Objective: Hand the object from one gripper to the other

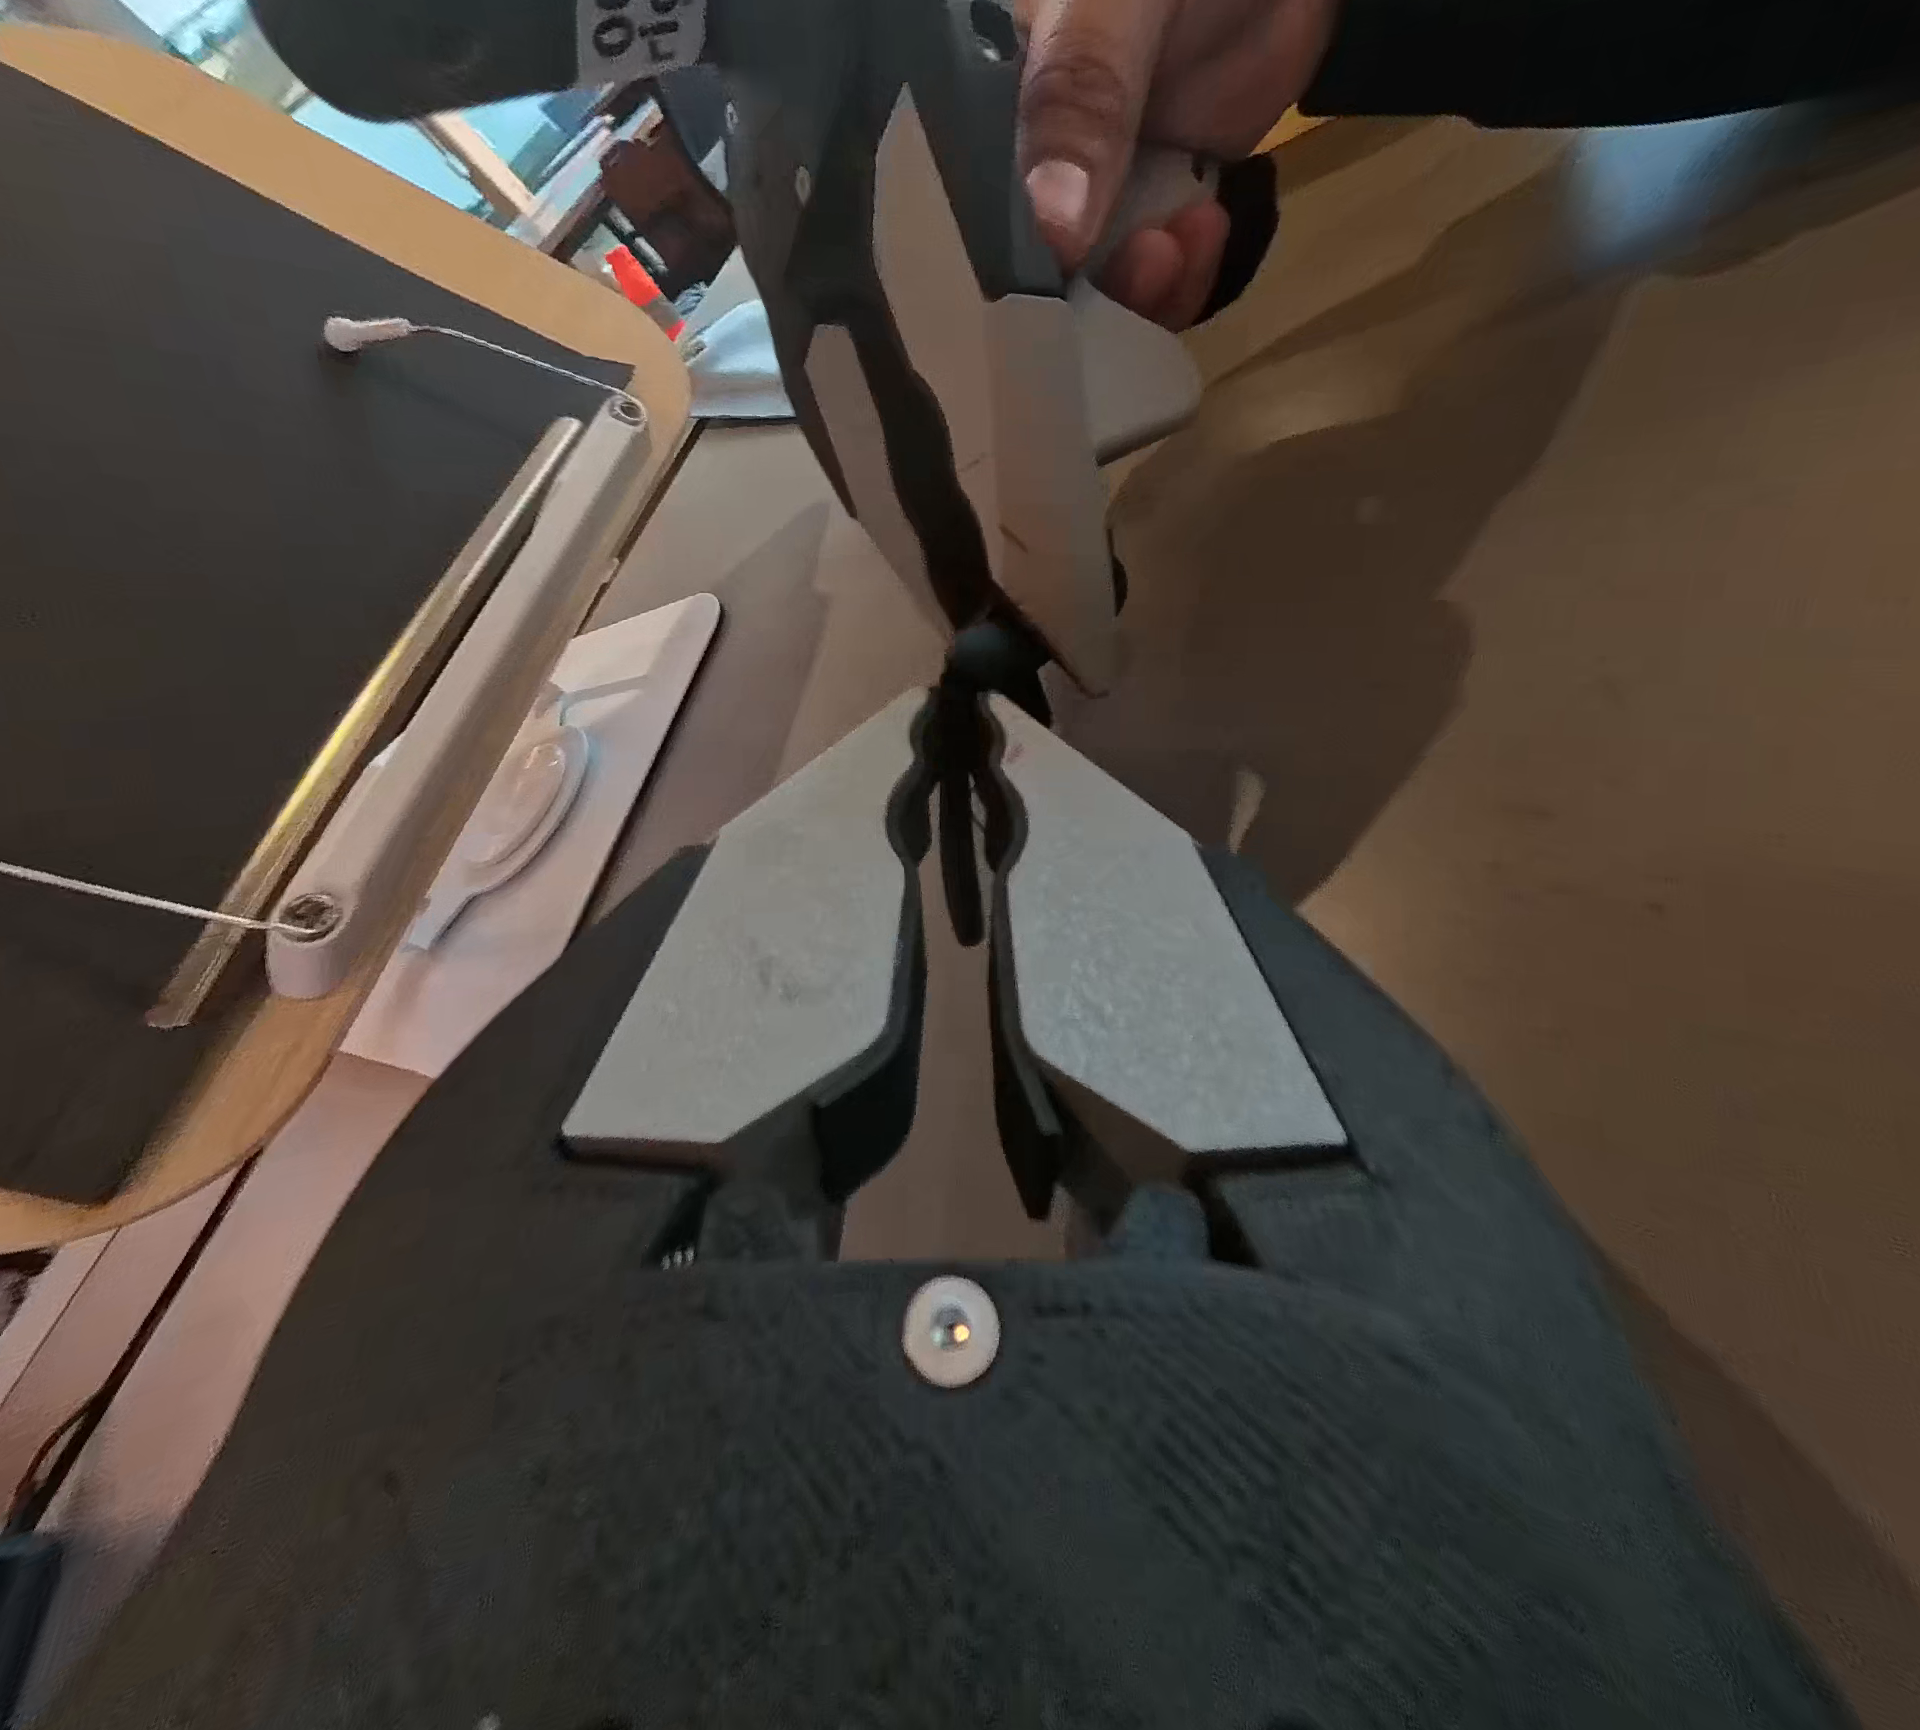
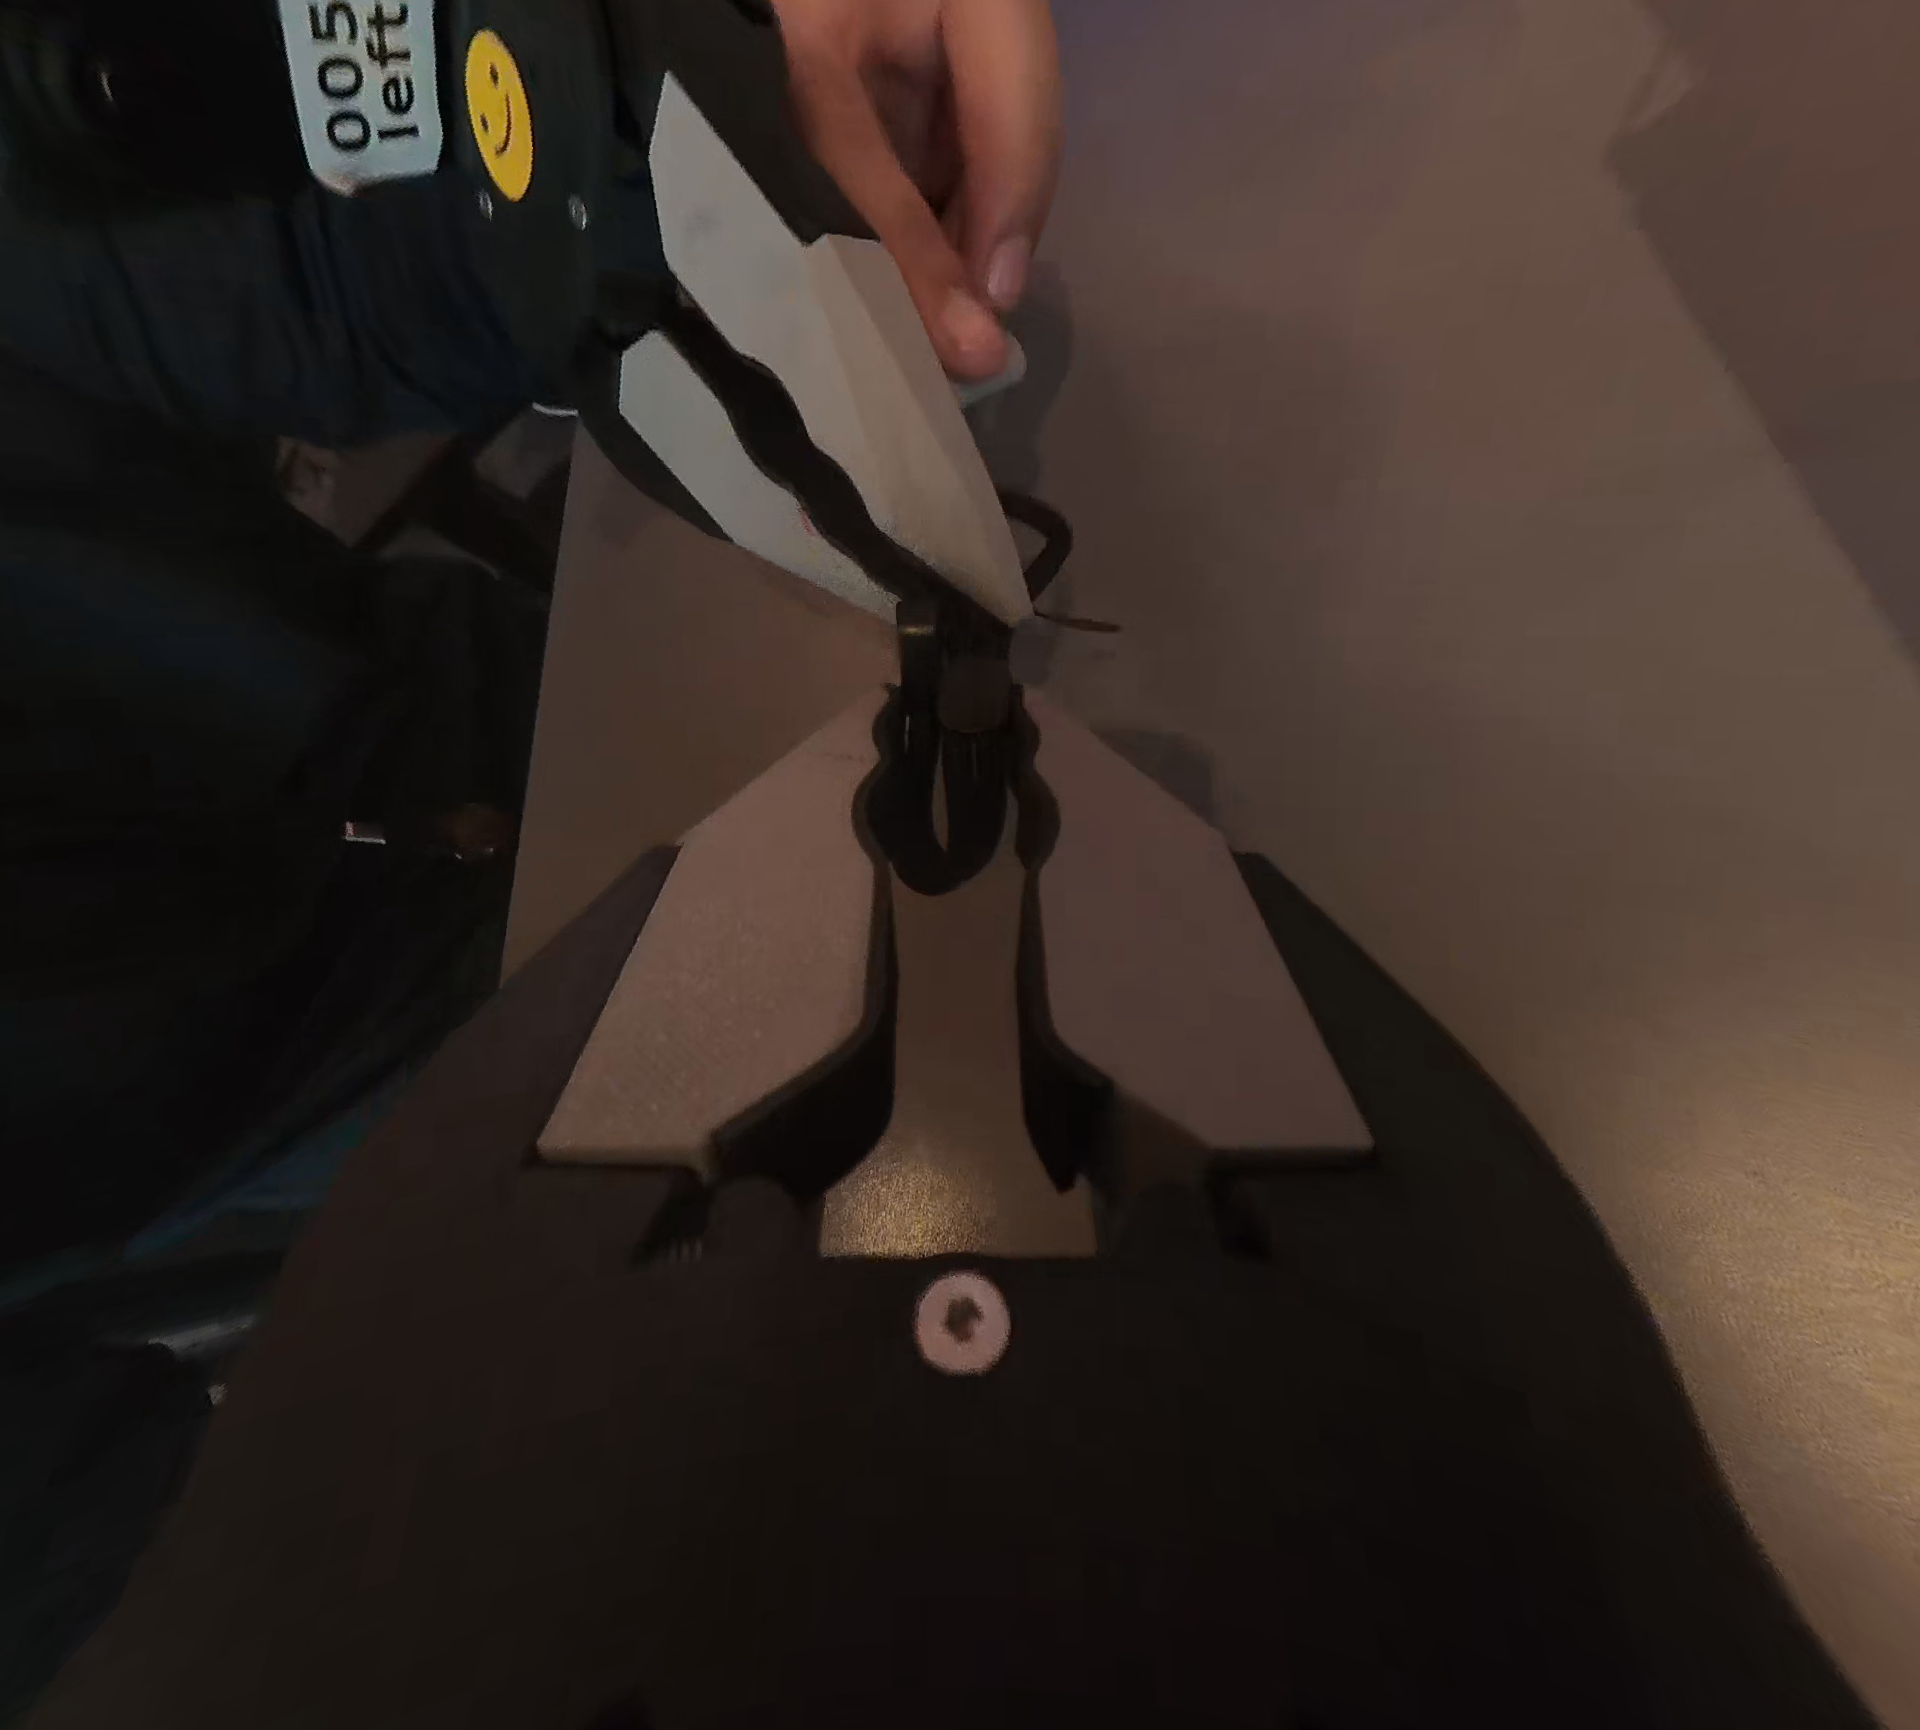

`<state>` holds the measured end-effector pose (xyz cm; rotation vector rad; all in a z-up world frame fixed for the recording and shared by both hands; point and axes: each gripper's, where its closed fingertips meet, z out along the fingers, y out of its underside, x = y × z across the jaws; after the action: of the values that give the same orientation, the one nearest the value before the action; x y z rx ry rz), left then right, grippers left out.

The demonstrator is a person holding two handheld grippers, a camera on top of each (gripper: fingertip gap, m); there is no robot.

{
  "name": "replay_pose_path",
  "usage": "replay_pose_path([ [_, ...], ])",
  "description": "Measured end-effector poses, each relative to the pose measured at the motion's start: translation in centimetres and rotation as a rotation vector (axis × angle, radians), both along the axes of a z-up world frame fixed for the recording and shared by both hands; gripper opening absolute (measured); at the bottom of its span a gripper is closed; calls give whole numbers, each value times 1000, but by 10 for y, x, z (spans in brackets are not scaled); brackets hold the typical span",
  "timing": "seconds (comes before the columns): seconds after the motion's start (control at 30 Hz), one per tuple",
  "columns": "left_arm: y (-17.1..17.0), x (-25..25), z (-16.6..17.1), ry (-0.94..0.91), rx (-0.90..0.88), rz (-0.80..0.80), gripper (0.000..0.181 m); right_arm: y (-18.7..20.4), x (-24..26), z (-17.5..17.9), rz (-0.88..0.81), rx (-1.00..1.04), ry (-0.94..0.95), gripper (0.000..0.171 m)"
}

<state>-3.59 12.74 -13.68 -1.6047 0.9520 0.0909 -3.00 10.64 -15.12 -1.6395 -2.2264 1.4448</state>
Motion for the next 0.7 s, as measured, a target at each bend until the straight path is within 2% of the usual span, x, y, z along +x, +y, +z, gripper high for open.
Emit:
replay_pose_path([
  [0.07, 0, 0, 5, -64, -22, 0, 1, 0, 0, 2, 8, 23, 19, 17],
  [0.27, 4, -18, 28, -486, -170, 5, 1, 20, -14, 43, -99, 97, 267, 54],
  [0.43, 2, -30, 47, -923, -330, -89, 1, 29, -9, 68, -121, 174, 426, 61],
  [0.57, -2, -30, 53, -1028, -378, -148, 0, 24, -14, 76, -114, 171, 513, 61],
  [0.7, -7, -17, 56, -1100, -446, -227, 1, 0, -25, 85, -66, 109, 613, 54],
])
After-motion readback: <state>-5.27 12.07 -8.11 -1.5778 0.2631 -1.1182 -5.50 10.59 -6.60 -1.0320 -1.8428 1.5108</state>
